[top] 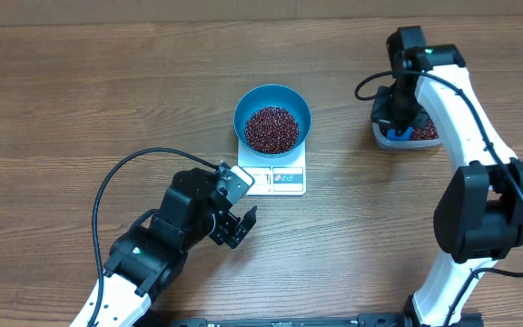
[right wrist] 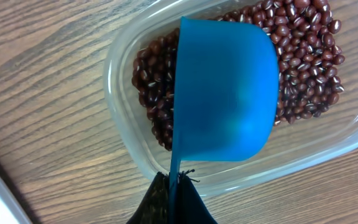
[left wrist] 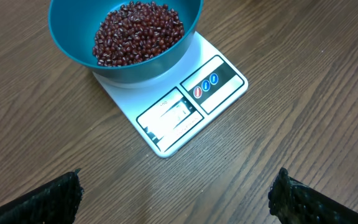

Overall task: Scoop item into bowl and weigh 150g on scale
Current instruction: 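Lower the scoop into the tub and scoop beans with the right gripper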

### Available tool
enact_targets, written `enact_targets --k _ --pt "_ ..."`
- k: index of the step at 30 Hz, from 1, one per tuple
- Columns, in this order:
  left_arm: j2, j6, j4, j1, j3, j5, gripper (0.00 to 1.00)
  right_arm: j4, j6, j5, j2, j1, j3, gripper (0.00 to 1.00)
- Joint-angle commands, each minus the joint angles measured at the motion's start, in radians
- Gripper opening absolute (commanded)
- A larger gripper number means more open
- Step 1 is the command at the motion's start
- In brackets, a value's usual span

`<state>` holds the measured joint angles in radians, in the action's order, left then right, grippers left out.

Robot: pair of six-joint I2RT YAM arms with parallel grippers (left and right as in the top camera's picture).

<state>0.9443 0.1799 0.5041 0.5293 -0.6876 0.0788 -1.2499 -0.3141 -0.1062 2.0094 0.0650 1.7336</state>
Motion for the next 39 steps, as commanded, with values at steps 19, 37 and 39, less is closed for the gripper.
enact_targets --k 19,37,39 --pt "-0.002 -0.001 -0.003 -0.005 0.000 0.018 1.00 -0.026 0.127 0.101 -0.065 -0.157 0.035 0.04" --pt "-0.002 -0.001 -0.003 -0.005 0.000 0.018 1.00 -0.019 0.141 0.185 -0.153 -0.157 0.035 0.04" --pt "-0.002 -0.001 -0.003 -0.005 0.000 0.018 1.00 -0.019 0.142 0.209 -0.153 -0.157 0.035 0.04"
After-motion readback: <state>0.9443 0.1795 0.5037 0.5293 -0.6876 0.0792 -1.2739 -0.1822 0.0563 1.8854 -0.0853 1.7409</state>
